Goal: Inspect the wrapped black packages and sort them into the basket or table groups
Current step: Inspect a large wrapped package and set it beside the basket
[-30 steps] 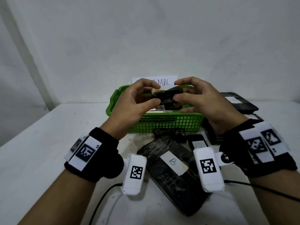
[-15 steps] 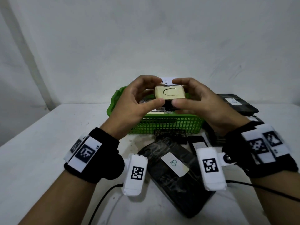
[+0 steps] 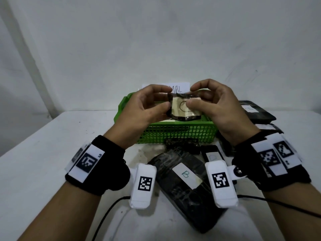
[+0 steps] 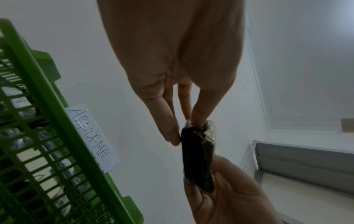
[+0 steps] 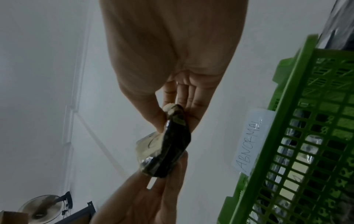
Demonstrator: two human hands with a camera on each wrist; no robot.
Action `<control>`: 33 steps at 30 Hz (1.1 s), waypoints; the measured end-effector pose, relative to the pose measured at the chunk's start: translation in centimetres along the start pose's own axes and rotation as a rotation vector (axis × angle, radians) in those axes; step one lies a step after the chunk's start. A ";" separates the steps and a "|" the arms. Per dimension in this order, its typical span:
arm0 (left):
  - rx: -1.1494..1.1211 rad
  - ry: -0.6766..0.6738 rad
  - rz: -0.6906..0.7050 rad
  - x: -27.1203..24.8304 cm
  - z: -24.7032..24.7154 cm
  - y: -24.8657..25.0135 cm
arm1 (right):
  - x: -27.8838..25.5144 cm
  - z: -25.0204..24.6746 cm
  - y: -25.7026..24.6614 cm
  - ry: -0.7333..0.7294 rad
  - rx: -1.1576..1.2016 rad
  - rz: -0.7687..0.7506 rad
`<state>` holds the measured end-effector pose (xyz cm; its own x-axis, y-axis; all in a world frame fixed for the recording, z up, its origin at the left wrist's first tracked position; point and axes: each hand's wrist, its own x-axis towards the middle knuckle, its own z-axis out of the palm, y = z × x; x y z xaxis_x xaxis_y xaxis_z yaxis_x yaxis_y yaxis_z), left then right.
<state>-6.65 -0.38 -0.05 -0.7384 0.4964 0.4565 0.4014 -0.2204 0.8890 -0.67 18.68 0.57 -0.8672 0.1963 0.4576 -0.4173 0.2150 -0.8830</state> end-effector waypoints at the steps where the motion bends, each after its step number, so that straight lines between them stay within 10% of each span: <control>1: -0.008 0.023 -0.010 0.0 0.0 -0.1 | 0.0 0.1 0.0 0.004 -0.021 0.008; 20: 0.052 0.038 0.029 -0.3 0.8 0.7 | -0.2 1.1 0.9 0.007 -0.137 -0.019; 25: 0.039 0.033 -0.162 -0.2 1.4 0.6 | -0.3 1.7 1.1 0.093 -0.132 -0.138; 33: -0.055 0.049 -0.245 -0.2 1.0 0.4 | -0.3 1.0 1.2 -0.187 -0.122 -0.100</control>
<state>-5.82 0.29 0.23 -0.8359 0.4997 0.2271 0.1779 -0.1449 0.9733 -1.18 17.96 -0.77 -0.8631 -0.0097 0.5049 -0.4775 0.3407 -0.8099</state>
